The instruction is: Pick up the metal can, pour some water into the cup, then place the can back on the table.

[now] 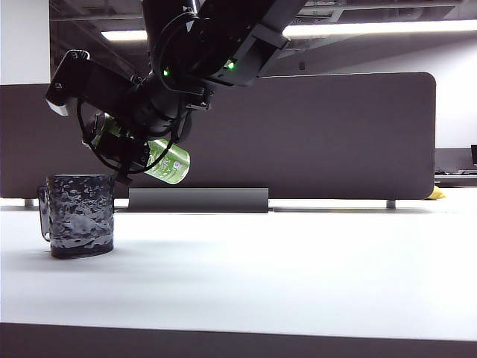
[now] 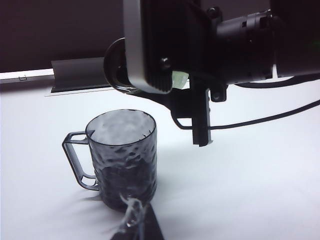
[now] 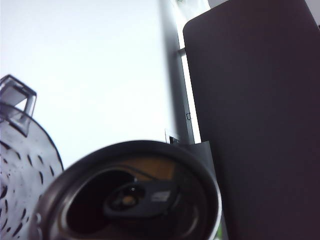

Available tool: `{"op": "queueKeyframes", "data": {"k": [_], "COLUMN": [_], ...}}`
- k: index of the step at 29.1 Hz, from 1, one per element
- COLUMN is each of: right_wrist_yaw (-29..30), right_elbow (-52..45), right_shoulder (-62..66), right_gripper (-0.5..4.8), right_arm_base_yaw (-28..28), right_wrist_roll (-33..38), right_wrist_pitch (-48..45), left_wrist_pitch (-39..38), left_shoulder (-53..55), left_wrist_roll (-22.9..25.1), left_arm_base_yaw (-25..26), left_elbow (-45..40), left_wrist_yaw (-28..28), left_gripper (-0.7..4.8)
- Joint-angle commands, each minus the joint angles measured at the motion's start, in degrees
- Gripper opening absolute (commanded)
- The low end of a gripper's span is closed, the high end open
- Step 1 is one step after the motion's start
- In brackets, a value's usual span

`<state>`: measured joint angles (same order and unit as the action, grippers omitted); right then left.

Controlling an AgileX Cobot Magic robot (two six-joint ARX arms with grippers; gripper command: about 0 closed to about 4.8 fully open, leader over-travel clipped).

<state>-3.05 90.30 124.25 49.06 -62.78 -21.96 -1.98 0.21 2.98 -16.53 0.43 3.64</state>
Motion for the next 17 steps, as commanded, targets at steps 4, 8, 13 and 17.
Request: {"op": "queueKeyframes", "data": {"k": [4,8,13,17], "right_wrist_yaw": [-1.75,-3.96,-6.1,-6.1], "right_elbow": [0.46,0.46,0.46,0.46], "right_shoulder": [-0.81,-1.14,-1.46,-1.57], "right_gripper": [2.28,2.09,2.0,2.0], "right_arm_base_yaw": [0.44,0.52,0.22,-0.09], "right_wrist_roll": [5.53,11.98,21.33,26.05], "right_wrist_pitch": [-2.49,-2.91,-5.27,-6.12], "left_wrist_pitch": [0.77,0.77,0.77,0.77], "left_shoulder": [0.04,0.04,0.04,0.04], "left_wrist_roll": [0.0,0.0,0.0,0.0], "left_arm_base_yaw": [-0.09,-0.09,-0.09,-0.09], "left_elbow": [0.07,0.07,0.07,0.07], "left_wrist_yaw": [0.22,0.22,0.2,0.22], "left_gripper": [-0.05,-0.05,-0.05,-0.05]}}
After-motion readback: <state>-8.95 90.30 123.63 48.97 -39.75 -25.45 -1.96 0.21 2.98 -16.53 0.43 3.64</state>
